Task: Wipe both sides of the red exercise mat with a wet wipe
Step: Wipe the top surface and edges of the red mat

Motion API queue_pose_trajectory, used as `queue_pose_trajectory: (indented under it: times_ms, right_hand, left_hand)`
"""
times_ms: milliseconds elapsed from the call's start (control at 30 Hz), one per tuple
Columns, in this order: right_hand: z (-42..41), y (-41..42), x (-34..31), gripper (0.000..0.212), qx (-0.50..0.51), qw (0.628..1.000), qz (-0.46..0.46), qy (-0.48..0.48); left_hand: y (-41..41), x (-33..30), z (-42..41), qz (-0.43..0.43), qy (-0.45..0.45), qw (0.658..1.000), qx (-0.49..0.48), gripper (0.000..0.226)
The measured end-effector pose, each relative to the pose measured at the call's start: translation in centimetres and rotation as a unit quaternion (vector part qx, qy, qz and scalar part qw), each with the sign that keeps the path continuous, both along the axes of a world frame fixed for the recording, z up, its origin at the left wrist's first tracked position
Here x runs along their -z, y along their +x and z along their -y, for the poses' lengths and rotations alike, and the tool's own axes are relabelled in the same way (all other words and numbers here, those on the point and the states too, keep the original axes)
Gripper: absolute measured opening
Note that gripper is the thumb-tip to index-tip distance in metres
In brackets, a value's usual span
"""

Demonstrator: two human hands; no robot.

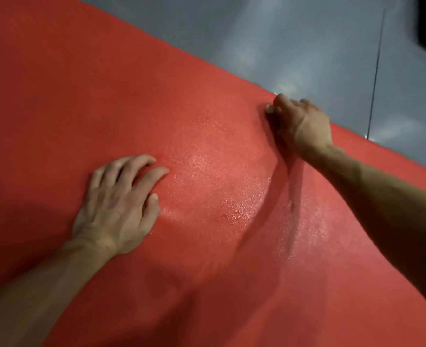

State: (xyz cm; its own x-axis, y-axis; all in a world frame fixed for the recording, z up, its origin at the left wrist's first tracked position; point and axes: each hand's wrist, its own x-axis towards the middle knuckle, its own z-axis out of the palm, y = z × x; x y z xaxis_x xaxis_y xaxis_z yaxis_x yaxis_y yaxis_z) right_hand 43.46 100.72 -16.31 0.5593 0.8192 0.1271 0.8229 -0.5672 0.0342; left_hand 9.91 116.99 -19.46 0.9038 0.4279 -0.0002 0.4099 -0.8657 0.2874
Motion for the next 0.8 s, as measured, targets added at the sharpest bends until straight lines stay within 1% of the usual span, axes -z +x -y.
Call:
queue_pose_trajectory:
  times_ms: [33,100,167,200,233,267,300,333,400,433,500,533,567,600,667,700,733,767,800]
  right_hand:
    - [-0.4,0.5,-0.1,0.027,0.035,0.999,-0.006,0.005]
    - [-0.3,-1.5,0.0,0.030,0.026,0.999,-0.022,0.017]
    - [1.2,-6.6,-0.3,0.027,-0.048,0.996,-0.075,0.013]
    - [2.6,-9.2,-0.4,0.025,-0.102,0.988,-0.113,0.003]
    - [3.8,-11.2,-0.4,0.024,-0.157,0.979,-0.132,-0.011]
    - [4.3,-11.8,-0.3,0.023,-0.200,0.971,-0.132,-0.028]
    - [4.0,-11.1,-0.4,0.025,-0.211,0.969,-0.122,-0.035]
    - [3.3,-9.6,-0.3,0.027,-0.192,0.977,-0.090,-0.031]
    - [1.4,-5.5,-0.1,0.027,-0.108,0.994,-0.020,-0.001]
    - [0.6,-3.4,-0.2,0.027,-0.060,0.998,0.000,0.005]
    - [-0.1,-2.5,-0.1,0.027,-0.005,1.000,-0.008,0.020]
    - [0.2,-3.6,0.1,0.028,-0.007,1.000,-0.015,0.020]
    - [0.9,-5.9,0.3,0.028,-0.026,0.999,-0.035,0.017]
    - [1.8,-8.6,0.5,0.025,-0.065,0.995,-0.071,0.017]
    - [4.6,-14.9,0.9,0.012,-0.190,0.971,-0.141,-0.016]
    - [5.5,-17.0,0.7,0.010,-0.244,0.959,-0.143,-0.030]
    - [5.7,-17.2,0.7,0.011,-0.276,0.951,-0.139,-0.031]
    - [5.0,-16.1,0.4,0.012,-0.267,0.954,-0.136,-0.023]
    - [4.1,-14.5,0.3,0.016,-0.224,0.968,-0.115,-0.002]
  left_hand:
    - [0.0,0.0,0.0,0.001,0.003,1.000,0.000,0.050]
    - [0.1,0.1,0.0,0.001,0.001,1.000,0.002,0.049]
    - [0.0,0.0,0.0,0.006,-0.001,1.000,0.000,0.049]
    - [0.0,0.0,0.0,0.008,0.001,1.000,0.000,0.049]
    - [0.0,0.0,0.0,0.009,0.002,1.000,0.001,0.049]
    - [-0.1,0.0,-0.1,0.008,0.002,1.000,0.002,0.049]
    - [-0.1,0.1,-0.2,0.008,0.001,1.000,0.003,0.049]
    - [-0.1,0.2,-0.2,0.006,0.001,1.000,0.006,0.049]
    - [-0.1,0.2,-0.1,0.002,0.002,1.000,0.007,0.049]
    - [-0.1,0.1,-0.1,0.002,0.004,1.000,0.005,0.048]
    - [-0.1,0.2,-0.1,0.001,0.004,1.000,0.006,0.048]
    - [0.0,0.1,-0.1,0.002,0.002,1.000,0.006,0.048]
    - [-0.1,0.2,-0.1,0.001,0.001,1.000,0.005,0.048]
    - [-0.1,0.2,-0.1,0.002,0.002,1.000,0.004,0.049]
    - [-0.2,0.1,-0.1,0.004,0.005,1.000,0.004,0.049]
    - [-0.2,0.1,-0.1,0.007,0.005,1.000,0.003,0.049]
    - [-0.2,0.1,-0.1,0.009,0.004,1.000,0.004,0.049]
    - [-0.1,0.1,-0.2,0.008,0.004,1.000,0.005,0.048]
    - [-0.2,0.1,-0.1,0.007,0.004,1.000,0.006,0.048]
